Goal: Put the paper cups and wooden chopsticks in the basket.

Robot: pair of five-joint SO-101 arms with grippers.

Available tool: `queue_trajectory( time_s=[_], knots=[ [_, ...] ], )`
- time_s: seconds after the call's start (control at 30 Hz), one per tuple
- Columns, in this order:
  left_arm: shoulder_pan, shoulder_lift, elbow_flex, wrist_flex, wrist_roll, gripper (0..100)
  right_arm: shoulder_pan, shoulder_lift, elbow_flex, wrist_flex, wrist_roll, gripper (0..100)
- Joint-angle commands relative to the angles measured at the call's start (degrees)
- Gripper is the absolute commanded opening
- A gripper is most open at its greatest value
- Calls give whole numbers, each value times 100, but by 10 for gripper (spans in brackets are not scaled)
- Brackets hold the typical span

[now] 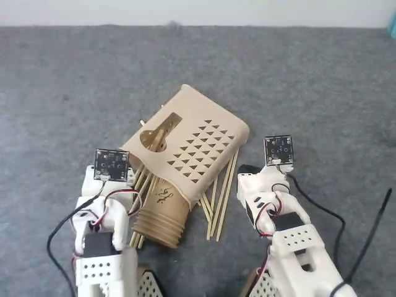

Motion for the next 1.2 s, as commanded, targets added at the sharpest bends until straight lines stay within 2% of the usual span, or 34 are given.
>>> queue_trajectory(
  time_s=[0.0, 0.1, 0.33, 0.57, 0.73, 0.83, 0.97, 1.03, 1.17],
  knots=[
    [167, 0, -242, 0, 369, 13, -57, -163, -79, 13, 79, 8],
    [149, 0, -180, 18, 132, 39, -57, -163, -70, 13, 88, 8],
    [9, 9, -31, -440, 44, 262, -57, -163, -53, 13, 88, 8],
    [-141, 44, -31, -712, -79, 272, -57, -163, -53, 13, 88, 8],
    [-360, 9, -119, -158, -246, 275, -57, -171, -70, 127, 88, 8],
    [-677, 35, -602, 308, -176, 276, -57, -242, -343, 655, 88, 11],
    [-835, 44, -1525, 1213, 211, 276, -57, -760, -1029, 1859, 88, 16],
    [-835, 53, -1877, 1582, 211, 276, -215, -1024, -1468, 2607, 105, 46],
    [-844, 62, -2167, 1890, 211, 276, -734, -1341, -2268, 3802, 686, 138]
  ],
)
